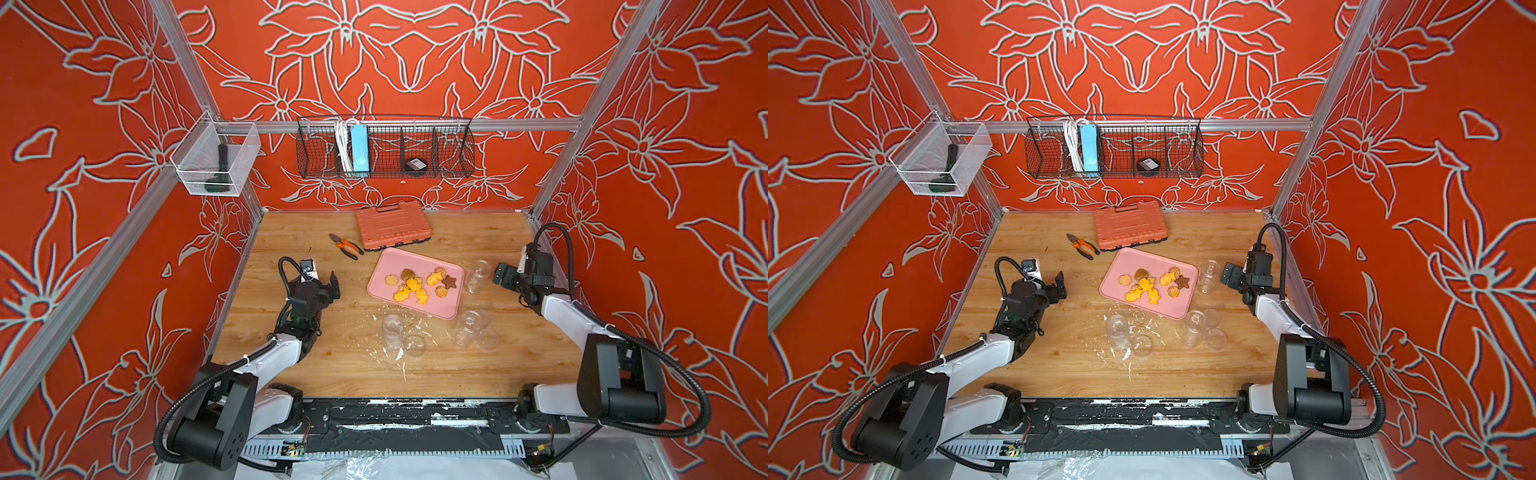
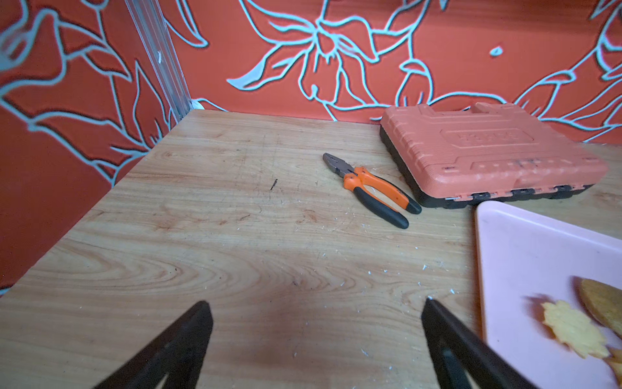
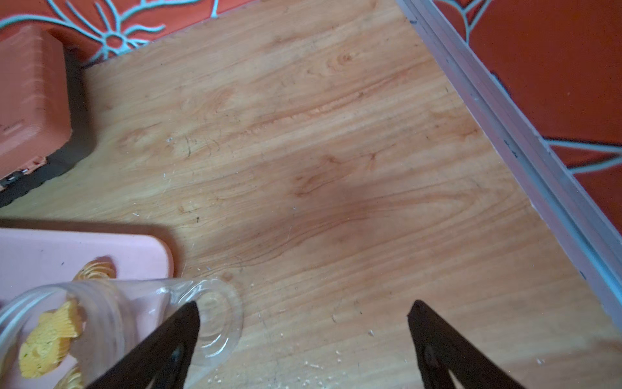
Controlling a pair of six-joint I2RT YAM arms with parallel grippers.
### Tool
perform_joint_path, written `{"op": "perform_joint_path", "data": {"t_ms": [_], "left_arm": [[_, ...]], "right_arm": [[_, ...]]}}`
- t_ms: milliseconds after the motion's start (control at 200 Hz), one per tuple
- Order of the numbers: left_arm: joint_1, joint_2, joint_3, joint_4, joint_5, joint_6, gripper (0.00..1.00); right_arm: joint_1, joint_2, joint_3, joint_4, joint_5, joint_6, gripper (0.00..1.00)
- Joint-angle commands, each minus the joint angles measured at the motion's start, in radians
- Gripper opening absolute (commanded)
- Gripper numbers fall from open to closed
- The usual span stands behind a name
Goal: Pour the cookies out of the jar
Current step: Move the jar to the center of the board, then reset both arms
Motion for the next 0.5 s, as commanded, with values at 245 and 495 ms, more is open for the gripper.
{"op": "perform_joint_path", "data": {"t_ms": [245,495], "left_arm": [[0.055,0.059,0.014,0.11,0.033,0.006,0.97],[0.099,0.072,0.022,0.118,0.103,0.012,0.95]], "right_arm": [[-0.001,0.025,-0.146,0.331,-0.111,-0.174,0.99],[0.0,0.05,-0.156,0.365,-0.125,-0.178,0.99]]}}
